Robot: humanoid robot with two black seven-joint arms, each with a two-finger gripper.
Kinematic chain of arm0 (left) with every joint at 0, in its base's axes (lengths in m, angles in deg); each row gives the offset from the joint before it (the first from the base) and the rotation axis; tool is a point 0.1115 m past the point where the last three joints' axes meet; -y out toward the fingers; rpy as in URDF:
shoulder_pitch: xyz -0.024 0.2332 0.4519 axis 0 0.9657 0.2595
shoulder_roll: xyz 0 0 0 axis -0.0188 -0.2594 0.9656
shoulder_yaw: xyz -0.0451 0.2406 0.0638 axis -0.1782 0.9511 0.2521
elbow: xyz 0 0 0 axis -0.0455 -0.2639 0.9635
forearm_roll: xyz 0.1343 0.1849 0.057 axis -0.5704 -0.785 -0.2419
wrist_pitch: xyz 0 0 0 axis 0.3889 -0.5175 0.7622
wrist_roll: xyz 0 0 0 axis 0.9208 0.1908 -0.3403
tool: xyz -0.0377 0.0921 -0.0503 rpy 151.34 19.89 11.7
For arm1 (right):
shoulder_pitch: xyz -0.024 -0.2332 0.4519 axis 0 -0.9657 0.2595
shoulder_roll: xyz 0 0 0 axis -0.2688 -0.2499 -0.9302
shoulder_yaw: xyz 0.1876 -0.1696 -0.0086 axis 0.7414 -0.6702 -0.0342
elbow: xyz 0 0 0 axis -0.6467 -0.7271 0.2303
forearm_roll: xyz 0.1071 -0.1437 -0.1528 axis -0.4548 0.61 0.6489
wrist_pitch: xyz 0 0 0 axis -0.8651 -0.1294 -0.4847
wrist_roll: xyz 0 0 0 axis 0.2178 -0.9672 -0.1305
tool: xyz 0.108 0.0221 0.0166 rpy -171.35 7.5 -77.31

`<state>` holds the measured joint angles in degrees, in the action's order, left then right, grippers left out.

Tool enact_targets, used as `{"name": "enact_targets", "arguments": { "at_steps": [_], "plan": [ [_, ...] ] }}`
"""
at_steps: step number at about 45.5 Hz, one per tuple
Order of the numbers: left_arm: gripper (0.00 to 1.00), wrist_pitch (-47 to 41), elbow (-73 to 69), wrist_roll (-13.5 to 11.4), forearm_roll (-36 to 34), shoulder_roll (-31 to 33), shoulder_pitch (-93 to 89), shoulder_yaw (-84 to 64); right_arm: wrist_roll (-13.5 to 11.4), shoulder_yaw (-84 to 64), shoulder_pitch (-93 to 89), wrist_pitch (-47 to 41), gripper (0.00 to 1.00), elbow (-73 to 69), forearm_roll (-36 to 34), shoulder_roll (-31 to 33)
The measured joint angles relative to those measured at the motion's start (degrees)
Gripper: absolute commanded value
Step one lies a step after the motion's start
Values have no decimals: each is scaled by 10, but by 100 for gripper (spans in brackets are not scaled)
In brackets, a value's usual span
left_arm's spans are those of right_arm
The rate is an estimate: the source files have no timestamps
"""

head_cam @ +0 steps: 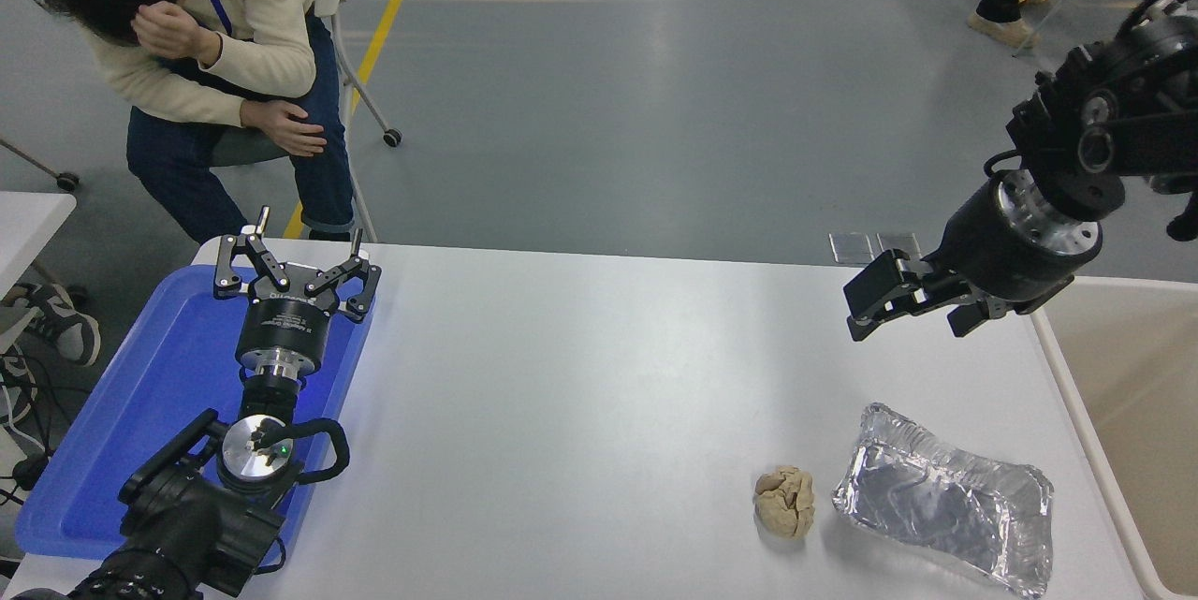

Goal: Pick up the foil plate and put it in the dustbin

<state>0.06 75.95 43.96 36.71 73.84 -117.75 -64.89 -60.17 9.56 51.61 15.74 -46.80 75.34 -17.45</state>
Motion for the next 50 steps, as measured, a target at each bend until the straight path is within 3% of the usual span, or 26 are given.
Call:
{"name": "enact_targets", "arguments": {
  "at_steps": [29,50],
  "plan": [
    [100,1,0,1,-1,0,0,0,-2,13,-199,38,100,105,162,172],
    [100,2,0,0,-1,0,0,0,-5,106,-400,102,100,184,212,238]
  ]
}}
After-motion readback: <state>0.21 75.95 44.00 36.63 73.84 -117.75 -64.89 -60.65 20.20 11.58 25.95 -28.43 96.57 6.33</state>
